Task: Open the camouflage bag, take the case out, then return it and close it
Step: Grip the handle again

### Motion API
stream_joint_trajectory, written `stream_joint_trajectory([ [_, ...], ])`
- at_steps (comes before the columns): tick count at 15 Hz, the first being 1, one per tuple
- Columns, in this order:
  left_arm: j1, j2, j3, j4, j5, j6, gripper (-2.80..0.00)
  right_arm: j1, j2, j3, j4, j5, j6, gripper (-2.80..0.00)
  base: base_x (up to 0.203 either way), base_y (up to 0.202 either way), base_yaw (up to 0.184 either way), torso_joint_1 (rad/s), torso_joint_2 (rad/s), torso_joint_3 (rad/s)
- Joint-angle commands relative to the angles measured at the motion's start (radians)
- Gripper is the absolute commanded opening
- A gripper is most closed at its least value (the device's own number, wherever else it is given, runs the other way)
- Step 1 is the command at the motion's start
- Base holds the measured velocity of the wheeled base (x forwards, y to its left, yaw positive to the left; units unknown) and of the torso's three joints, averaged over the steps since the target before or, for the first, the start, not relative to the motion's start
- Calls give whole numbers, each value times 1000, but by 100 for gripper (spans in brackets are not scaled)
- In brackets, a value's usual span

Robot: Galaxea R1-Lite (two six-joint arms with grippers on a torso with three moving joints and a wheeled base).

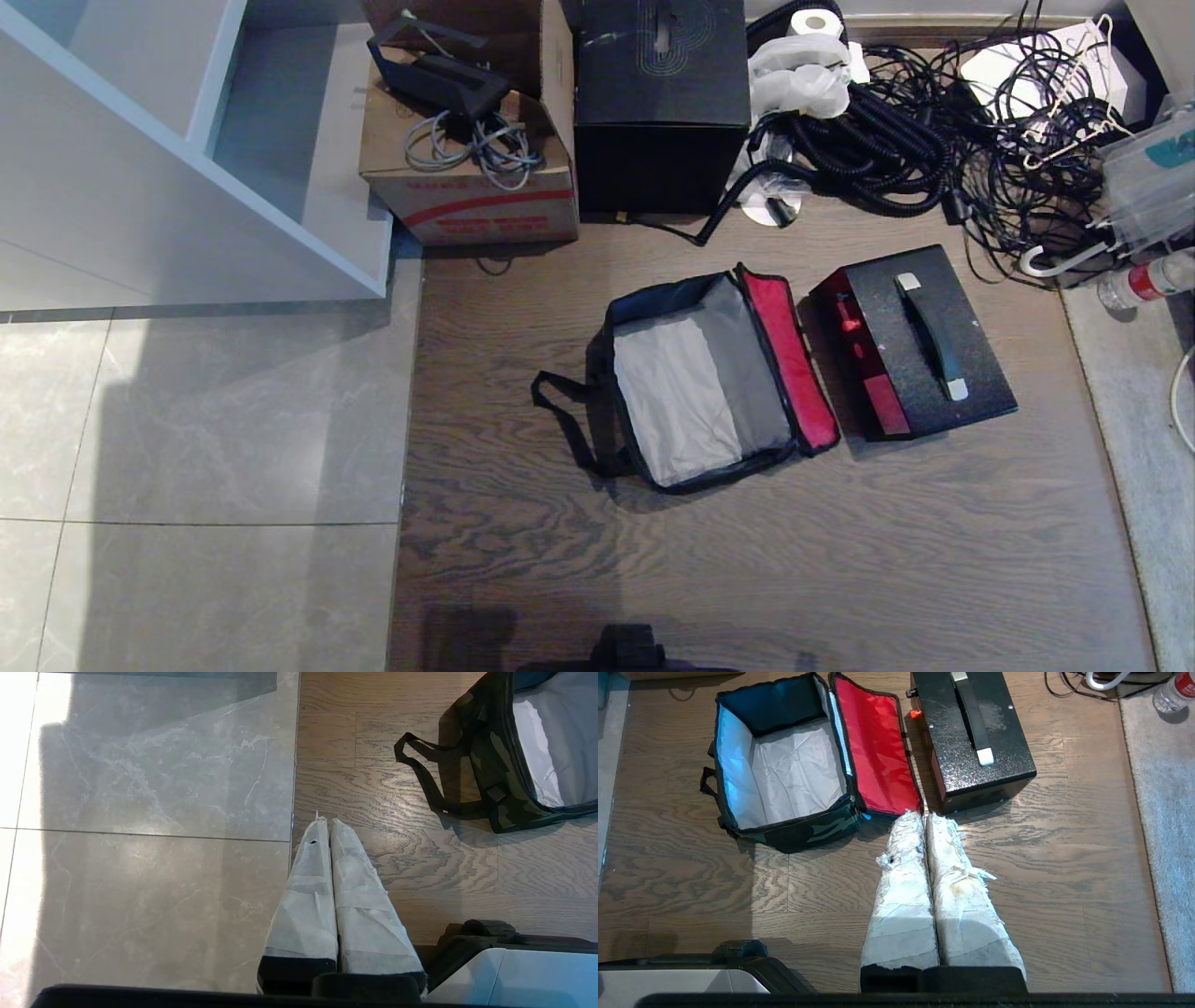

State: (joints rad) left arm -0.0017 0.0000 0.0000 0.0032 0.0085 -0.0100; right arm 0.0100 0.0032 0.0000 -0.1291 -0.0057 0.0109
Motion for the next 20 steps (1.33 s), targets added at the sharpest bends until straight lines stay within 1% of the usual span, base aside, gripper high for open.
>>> stream_joint_trajectory([
  [1, 0, 0, 0, 0, 1, 0, -280, 1, 1, 40, -1, 0, 0, -280, 0, 0, 0, 0, 0, 0],
  [20, 0, 0, 0, 0, 1, -1, -280, 1, 1, 40, -1, 0, 0, -280, 0, 0, 0, 0, 0, 0],
])
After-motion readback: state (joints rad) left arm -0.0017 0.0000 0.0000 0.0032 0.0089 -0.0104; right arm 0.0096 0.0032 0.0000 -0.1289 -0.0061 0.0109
